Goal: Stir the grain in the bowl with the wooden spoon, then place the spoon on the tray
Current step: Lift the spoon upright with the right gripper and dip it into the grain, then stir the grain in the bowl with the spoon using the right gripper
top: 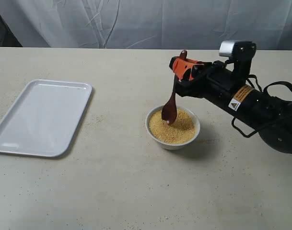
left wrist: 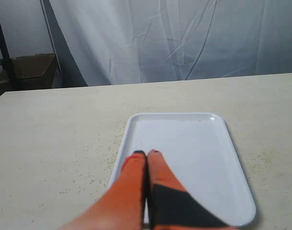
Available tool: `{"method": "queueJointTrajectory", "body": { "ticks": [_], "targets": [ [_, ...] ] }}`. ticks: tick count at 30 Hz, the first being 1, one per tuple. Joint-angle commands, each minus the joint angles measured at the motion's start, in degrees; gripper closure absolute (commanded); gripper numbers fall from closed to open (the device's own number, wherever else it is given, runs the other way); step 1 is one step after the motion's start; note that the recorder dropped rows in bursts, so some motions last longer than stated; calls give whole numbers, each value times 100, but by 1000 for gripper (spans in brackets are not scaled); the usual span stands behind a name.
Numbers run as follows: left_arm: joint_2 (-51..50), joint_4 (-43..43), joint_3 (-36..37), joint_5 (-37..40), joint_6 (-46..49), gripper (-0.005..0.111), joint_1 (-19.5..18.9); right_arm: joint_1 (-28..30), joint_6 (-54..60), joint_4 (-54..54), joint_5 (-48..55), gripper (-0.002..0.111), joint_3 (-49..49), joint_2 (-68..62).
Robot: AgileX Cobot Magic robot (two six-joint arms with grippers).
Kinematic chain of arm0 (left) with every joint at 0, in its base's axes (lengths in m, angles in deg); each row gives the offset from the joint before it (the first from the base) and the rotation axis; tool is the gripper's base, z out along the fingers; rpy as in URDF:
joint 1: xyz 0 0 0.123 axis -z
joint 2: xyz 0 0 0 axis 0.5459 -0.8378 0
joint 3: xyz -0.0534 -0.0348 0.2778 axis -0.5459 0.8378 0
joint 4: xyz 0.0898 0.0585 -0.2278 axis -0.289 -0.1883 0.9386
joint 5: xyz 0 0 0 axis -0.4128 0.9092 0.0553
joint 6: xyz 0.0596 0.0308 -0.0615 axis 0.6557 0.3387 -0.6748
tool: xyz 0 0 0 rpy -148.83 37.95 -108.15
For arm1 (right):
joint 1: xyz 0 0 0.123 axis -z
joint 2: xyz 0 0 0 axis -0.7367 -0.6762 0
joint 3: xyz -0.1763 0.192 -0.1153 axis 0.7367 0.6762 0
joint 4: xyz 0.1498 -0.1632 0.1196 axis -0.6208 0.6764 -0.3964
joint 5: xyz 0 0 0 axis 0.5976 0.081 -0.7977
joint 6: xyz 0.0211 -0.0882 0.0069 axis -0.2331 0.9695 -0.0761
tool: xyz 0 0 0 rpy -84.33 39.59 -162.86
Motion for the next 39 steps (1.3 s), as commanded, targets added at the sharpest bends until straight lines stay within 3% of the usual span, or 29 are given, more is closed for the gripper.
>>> {"method": "queueJointTrajectory", "body": {
  "ticks": [1,9,13,20,29,36,39],
  "targets": [
    [30,-11,10,-45,-22,107,22,-33,-47,857,-55,108,1,39],
    [30,-11,10,-45,-22,107,22,-33,367,627,978,108,1,39],
    [30,-11,10,-45,-22,107,22,-33,702,-51,734,108,1,55],
    [30,-11,10,-45,-22,107,22,-33,671,376,195,108,1,587],
    [30,-11,10,-45,-22,107,22,-33,1509,-196,1836,108,1,667],
    [30,-11,10,-45,-22,107,22,-33,686,545,676,108,1,338],
    [30,-11,10,-45,-22,107,22,-20,763,223,997,108,1,820]
  ]
}}
